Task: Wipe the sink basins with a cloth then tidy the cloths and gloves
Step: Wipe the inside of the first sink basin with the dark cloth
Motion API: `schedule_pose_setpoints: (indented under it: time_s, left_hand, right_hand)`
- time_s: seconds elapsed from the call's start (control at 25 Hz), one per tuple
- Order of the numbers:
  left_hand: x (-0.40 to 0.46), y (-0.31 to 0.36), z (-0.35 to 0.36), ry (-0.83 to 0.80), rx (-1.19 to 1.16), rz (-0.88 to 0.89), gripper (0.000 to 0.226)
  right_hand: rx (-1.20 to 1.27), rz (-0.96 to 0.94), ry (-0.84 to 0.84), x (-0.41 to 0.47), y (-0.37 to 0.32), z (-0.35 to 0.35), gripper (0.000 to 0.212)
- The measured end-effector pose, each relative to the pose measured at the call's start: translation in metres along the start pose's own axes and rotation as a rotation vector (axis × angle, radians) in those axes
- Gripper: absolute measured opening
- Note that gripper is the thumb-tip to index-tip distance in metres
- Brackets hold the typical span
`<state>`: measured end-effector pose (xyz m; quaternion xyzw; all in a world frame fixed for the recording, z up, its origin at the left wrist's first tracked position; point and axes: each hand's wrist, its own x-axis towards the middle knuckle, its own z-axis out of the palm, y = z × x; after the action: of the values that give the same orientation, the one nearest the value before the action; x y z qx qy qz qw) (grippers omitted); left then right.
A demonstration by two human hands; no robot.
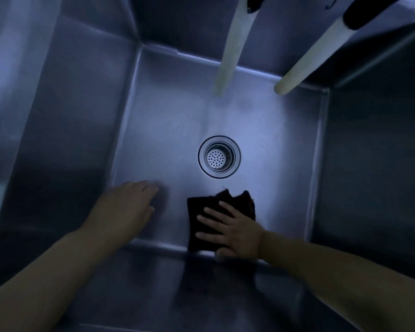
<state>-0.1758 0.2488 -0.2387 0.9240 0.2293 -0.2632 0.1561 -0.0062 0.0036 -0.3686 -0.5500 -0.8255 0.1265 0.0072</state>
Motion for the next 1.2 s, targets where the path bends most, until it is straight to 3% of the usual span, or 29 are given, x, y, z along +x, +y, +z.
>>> schedule_pose_setpoints:
  time_s: [0.28, 0.6, 0.88, 1.04, 1.2]
  left_hand:
    - [0.034, 0.041, 0.011, -0.078, -0.099, 0.082, 0.055]
    - [0.089, 0.101, 0.003, -0.059, -0.088, 0.163, 0.052]
    - [0.094, 0.101, -0.001, -0.048, -0.031, 0.167, 0.049]
    - [0.082, 0.089, 0.004, -0.028, 0.007, 0.175, 0.051]
    - [0.064, 0.078, -0.001, -0.04, 0.035, 0.179, 0.052]
  right_hand:
    - [0.016, 0.159, 0.006, -0.044, 0.044, -0.002, 0.057]
    - [-0.04, 0.667, 0.085, -0.028, 0.154, -0.025, 0.065]
    - [-0.04, 1.007, -0.008, -0.02, 0.267, -0.052, 0.066]
    - [-0.012, 1.17, 0.028, -0.031, 0.26, -0.049, 0.066]
    - [0.031, 1.18, 0.023, -0.052, 0.19, -0.038, 0.067]
